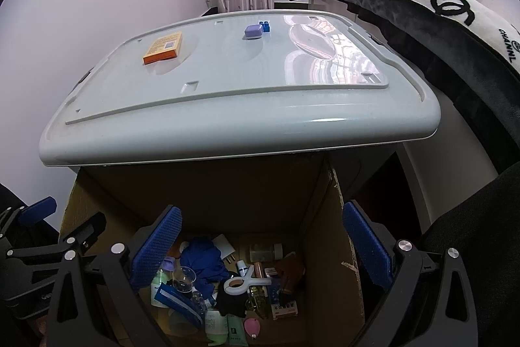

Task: Collect trash

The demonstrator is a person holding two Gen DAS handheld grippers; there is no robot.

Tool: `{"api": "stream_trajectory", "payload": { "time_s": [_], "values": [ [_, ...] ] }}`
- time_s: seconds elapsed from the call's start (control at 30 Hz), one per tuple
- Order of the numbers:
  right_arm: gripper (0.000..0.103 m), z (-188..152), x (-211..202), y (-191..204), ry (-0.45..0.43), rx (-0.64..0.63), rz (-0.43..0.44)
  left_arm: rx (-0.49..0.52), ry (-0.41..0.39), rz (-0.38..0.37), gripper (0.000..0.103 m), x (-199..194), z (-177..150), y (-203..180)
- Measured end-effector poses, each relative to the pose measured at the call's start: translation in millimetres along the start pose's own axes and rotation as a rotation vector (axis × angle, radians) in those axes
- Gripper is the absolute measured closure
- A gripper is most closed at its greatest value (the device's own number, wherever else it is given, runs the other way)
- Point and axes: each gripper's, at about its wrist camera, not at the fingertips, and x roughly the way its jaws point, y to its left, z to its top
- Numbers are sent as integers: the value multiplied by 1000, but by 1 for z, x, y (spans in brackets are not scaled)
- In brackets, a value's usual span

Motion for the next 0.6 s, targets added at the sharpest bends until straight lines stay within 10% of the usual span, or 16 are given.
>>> {"api": "stream_trajectory", "payload": {
  "time_s": [0.6],
  "values": [
    [5, -1, 3, -1, 16, 6, 1, -62, 45, 35, 12, 8, 1, 7]
  ]
}}
